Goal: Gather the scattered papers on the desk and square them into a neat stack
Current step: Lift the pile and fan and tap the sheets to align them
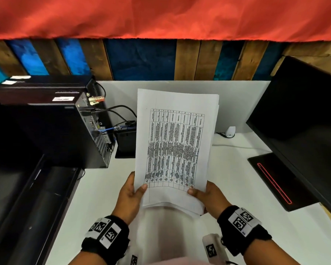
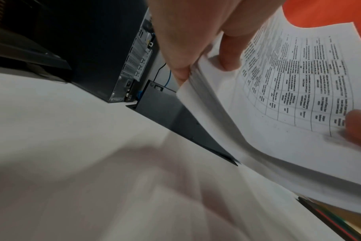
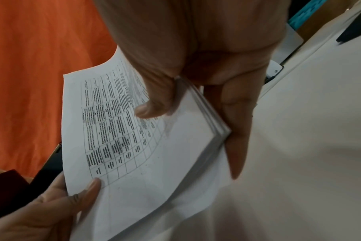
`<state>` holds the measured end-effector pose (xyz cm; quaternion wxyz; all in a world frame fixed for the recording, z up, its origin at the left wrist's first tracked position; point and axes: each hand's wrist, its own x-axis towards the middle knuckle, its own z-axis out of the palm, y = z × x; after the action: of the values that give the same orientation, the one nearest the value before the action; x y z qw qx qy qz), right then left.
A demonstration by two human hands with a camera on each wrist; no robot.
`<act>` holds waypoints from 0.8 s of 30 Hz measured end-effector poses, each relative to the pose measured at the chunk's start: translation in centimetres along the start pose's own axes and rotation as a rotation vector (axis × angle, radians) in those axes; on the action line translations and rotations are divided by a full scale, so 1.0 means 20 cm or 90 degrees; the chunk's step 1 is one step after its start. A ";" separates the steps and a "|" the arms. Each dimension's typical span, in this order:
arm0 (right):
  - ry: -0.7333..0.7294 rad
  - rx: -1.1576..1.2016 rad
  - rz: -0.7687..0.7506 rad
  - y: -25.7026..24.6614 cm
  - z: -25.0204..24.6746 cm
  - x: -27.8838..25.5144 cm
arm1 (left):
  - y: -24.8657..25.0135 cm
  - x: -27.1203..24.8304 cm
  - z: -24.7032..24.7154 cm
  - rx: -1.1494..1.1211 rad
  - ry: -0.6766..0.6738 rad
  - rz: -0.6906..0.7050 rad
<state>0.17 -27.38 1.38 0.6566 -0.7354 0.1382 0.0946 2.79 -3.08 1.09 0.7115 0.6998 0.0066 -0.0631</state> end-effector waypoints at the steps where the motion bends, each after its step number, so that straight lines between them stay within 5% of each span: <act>1: 0.009 0.002 0.001 0.02 0.00 0.01 | -0.01 0.00 0.00 0.001 0.001 -0.002; 13: 0.120 0.058 -0.025 0.10 0.02 0.04 | -0.05 0.02 0.03 0.033 0.036 -0.047; 24: 0.069 0.118 -0.119 -0.17 -0.07 -0.03 | 0.37 0.04 0.07 -0.110 0.041 0.117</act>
<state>0.74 -28.30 4.92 0.7192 -0.6853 0.1123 -0.0204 4.14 -4.47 8.42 0.7713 0.6353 -0.0289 0.0258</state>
